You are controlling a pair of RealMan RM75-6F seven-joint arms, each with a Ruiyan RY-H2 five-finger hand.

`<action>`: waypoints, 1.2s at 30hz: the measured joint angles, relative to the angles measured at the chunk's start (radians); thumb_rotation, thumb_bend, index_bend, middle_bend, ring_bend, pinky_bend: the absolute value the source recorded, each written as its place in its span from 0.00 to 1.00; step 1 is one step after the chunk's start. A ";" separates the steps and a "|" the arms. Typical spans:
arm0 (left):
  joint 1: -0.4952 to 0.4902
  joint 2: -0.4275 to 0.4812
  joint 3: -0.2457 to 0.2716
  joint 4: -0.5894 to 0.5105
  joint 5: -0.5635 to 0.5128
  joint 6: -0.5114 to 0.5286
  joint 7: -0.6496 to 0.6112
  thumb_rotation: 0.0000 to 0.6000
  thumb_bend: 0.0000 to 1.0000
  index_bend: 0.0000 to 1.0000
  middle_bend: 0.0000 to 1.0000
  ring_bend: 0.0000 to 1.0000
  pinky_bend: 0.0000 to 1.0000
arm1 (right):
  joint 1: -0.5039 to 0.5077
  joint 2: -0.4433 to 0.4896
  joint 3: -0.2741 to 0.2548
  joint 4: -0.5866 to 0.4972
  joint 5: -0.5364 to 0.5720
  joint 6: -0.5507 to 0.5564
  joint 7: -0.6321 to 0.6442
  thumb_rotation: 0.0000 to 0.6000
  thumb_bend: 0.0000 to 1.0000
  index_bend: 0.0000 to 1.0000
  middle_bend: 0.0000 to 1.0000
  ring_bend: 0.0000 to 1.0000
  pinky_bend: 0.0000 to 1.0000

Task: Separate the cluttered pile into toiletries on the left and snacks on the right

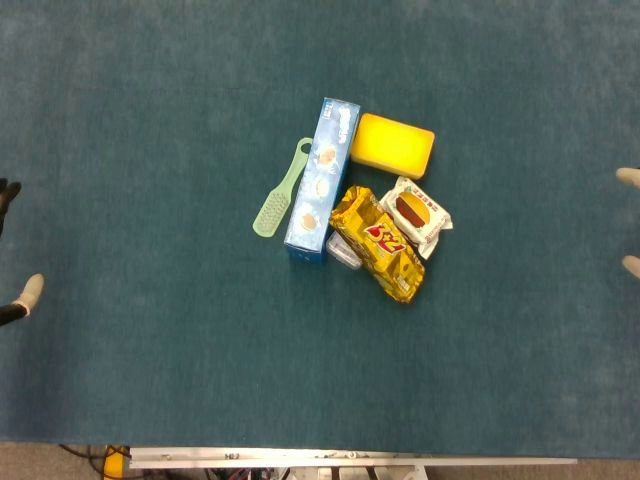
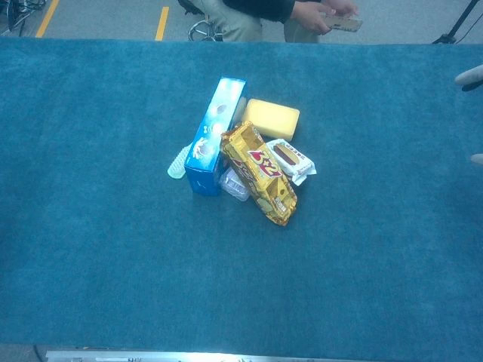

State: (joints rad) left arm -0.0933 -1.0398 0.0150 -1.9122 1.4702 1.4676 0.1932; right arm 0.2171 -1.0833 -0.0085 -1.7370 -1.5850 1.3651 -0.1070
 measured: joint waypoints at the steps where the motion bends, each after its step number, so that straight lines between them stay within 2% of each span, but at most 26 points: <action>1: -0.001 0.000 0.000 0.000 0.000 -0.003 -0.003 1.00 0.26 0.08 0.10 0.04 0.09 | 0.000 0.000 0.000 -0.001 0.000 -0.002 0.000 1.00 0.05 0.23 0.29 0.24 0.40; 17: -0.007 0.012 0.001 -0.009 0.005 -0.037 -0.028 1.00 0.26 0.08 0.09 0.04 0.09 | 0.048 0.028 0.012 -0.034 -0.043 -0.055 0.046 1.00 0.04 0.23 0.28 0.24 0.40; 21: -0.009 0.012 -0.002 -0.007 0.003 -0.041 -0.030 1.00 0.26 0.08 0.09 0.04 0.09 | 0.087 0.042 0.021 -0.056 -0.061 -0.099 0.041 1.00 0.00 0.20 0.26 0.23 0.40; 36: 0.001 0.029 0.003 -0.020 0.017 -0.032 -0.029 1.00 0.26 0.08 0.09 0.04 0.09 | 0.280 0.033 0.080 -0.146 -0.070 -0.324 -0.027 1.00 0.00 0.15 0.21 0.16 0.32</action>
State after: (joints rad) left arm -0.0924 -1.0108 0.0178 -1.9324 1.4874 1.4355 0.1645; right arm 0.4969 -1.0502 0.0717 -1.8827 -1.6545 1.0406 -0.1335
